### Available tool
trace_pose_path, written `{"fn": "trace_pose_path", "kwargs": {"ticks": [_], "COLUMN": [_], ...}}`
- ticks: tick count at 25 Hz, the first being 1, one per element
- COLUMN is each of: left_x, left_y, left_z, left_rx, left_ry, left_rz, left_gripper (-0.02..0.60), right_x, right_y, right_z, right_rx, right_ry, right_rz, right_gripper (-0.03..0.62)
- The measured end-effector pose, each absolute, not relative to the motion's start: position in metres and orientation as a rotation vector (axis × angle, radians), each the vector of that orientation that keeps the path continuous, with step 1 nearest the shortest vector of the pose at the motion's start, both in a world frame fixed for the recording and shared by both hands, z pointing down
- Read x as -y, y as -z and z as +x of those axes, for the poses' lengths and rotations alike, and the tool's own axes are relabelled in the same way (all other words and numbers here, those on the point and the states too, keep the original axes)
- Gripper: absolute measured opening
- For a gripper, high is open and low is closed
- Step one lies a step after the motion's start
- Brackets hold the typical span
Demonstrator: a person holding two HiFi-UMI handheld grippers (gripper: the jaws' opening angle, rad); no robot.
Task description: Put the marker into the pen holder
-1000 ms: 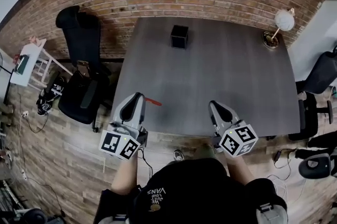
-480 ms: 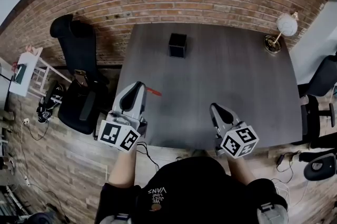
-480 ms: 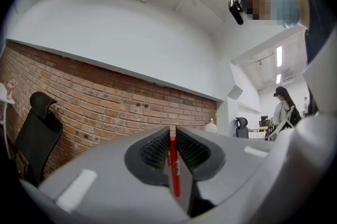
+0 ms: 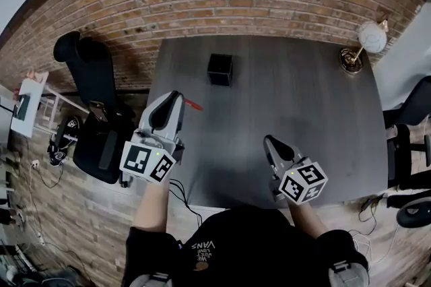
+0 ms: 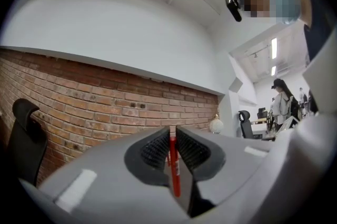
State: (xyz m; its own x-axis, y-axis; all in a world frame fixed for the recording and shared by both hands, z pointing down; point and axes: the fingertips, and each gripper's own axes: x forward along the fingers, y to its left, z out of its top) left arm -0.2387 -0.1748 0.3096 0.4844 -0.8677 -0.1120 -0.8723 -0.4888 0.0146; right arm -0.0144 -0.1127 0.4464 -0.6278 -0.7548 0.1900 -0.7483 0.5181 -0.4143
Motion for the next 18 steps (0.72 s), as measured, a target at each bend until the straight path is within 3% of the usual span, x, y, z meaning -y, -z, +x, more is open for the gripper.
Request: {"fn": "trace_pose_path", "kwargs": {"ticks": [18], "left_x": [0.314], "left_y": [-0.336], "left_z": [-0.19], "left_rx": [-1.468], "left_ry": [-0.002], "left_rz": [-2.731], "left_gripper": [0.089], "right_x": [0.169], "right_y": [-0.5], "right_z": [0.0], "right_rx": [-2.688], "right_ry": [0.945], "right_rz": [-1.336], "right_gripper": [0.002]}}
